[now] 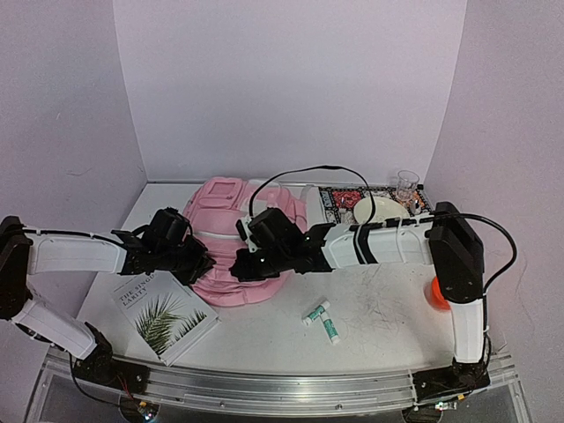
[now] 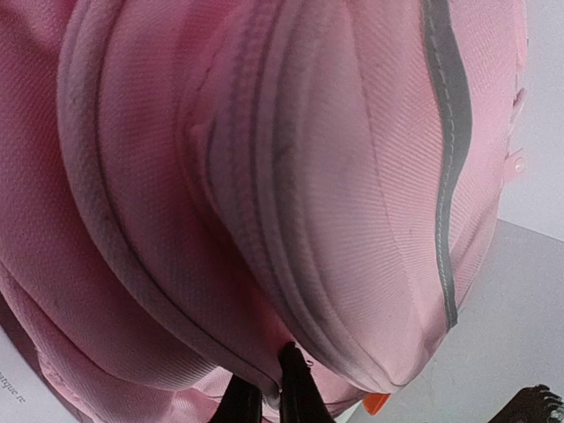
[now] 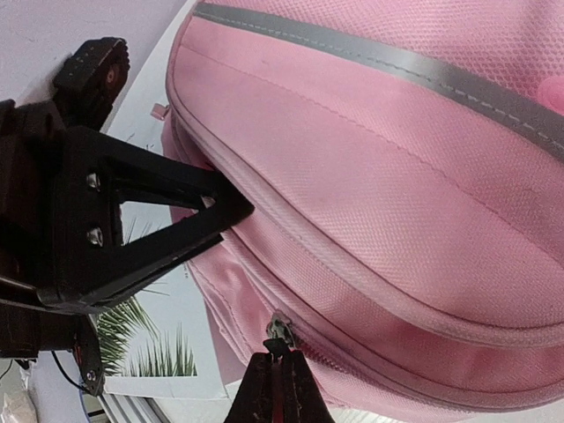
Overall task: Pack the student bag
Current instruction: Hold the second largest pocket of the student bag, then zip the student bag into the second largest pocket of the bag.
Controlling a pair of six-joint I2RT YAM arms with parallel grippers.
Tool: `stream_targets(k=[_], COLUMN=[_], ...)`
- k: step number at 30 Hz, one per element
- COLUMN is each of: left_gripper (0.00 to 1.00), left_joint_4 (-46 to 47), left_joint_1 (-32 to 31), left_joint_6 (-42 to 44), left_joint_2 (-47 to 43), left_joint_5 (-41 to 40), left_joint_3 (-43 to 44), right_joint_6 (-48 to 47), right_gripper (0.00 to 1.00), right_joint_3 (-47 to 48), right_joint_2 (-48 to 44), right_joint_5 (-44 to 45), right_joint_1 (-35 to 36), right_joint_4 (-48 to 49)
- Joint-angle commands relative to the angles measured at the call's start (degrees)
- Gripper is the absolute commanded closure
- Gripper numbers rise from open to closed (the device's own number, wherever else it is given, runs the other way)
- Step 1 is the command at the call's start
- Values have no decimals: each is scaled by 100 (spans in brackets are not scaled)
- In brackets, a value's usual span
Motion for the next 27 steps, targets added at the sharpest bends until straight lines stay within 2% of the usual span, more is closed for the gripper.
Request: stream_targets(k=[1,8,15,20,27], left_gripper=[100,100,100,100,100], left_joint_4=[234,-406,-1120,-1410,-1803], left_joint_1=[-43,81,574,924,1041], left_joint_6=[215,897,1644,1968,2251], left_joint_2=[-78,-319,-566,-763,-958], left_joint_5=[-195,-664,-793,-818,-955], left_joint_3=[-17,308,632,743,978], right_joint_6=[-180,-336,-514,-737,-1014], right_gripper=[100,100,100,100,100], right_joint_3=[-248,-750,-1172,-1193,-1083], right_joint_2=[-380,-814,-1195,-1289,-1296], right_joint_5=[-63,231,493,565,613], right_joint_1=[-53,-325,-605,-796,-1077], right_joint_4=[283,257,201,156,128])
